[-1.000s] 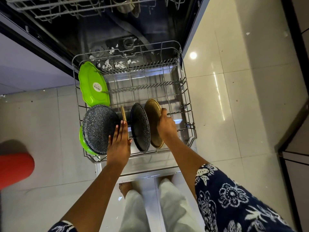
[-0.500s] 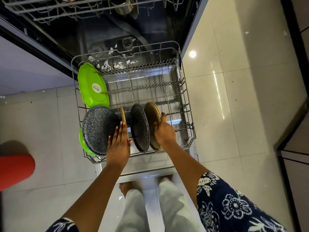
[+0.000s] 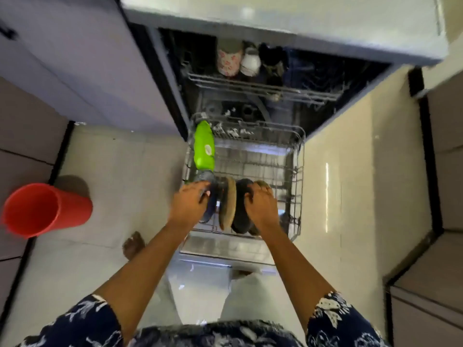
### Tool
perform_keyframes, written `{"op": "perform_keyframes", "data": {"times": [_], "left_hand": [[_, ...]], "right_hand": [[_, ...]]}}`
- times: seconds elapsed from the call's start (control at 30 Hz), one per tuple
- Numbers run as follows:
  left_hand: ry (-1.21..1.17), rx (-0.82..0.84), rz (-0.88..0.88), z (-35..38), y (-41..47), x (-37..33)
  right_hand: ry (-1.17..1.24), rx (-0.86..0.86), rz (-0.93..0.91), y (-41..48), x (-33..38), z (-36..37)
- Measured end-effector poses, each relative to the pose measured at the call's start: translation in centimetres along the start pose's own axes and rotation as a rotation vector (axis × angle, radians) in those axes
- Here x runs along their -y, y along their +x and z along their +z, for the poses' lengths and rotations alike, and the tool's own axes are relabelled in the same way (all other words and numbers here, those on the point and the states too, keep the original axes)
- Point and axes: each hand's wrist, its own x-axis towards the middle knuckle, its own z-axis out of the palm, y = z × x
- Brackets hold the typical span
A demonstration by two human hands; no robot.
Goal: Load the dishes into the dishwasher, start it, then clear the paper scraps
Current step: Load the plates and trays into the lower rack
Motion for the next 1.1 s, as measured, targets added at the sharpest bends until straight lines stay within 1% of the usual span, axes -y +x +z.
{"op": "perform_keyframes", "data": {"times": [0.13,0.23,0.27,0.37,0.43,0.5,0.53,0.6,0.7,0.8,0.93,1.0,1.1], "left_hand": [[-0.077,-0.218,-0.039,-13.3,-1.3,6.3],[-0.154,-0.371,-0.130,-24.7,-1.8,13.2],[-0.153,-0.419,-0.145,-28.8,-1.9,15.7],[-0.048,-0.610,-0.155,-40.5,-2.3,23.8],[0.017,-0.760,-0.214,-47.9,-2.3,29.2],[0.069,-0.850,-0.284,-53.5,-1.8,33.6],[0.082,-0.869,-0.314,-55.7,-1.5,35.7],[0.108,-0.886,-0.378,-59.0,-0.3,39.2],[0.113,-0.859,-0.506,-61.9,1.5,43.6],[0.130,-0.816,-0.599,-63.9,4.2,47.7],[0.166,-0.745,-0.726,-66.9,9.0,52.3],[0.152,-0.745,-0.770,-68.8,11.4,54.0],[0.129,-0.756,-0.790,-72.5,15.4,56.5]], "right_hand": [[0.042,0.000,-0.208,-0.2,14.4,-1.0],[0.099,-0.003,-0.345,0.5,28.2,0.1],[0.152,-0.010,-0.399,1.0,33.0,0.7],[0.237,0.004,-0.531,2.4,47.1,2.0],[0.276,-0.044,-0.645,3.3,55.8,2.7],[0.266,-0.056,-0.761,4.2,62.9,3.1],[0.244,-0.041,-0.812,4.8,66.1,3.2],[0.196,-0.003,-0.856,6.4,71.9,3.2],[0.197,-0.021,-0.893,9.0,78.4,2.8],[0.206,-0.010,-0.887,13.0,84.2,2.5],[0.143,0.018,-0.930,19.2,92.0,2.6],[0.106,0.027,-0.931,22.2,95.8,2.6],[0.104,0.052,-0.873,27.0,101.1,2.7]]}}
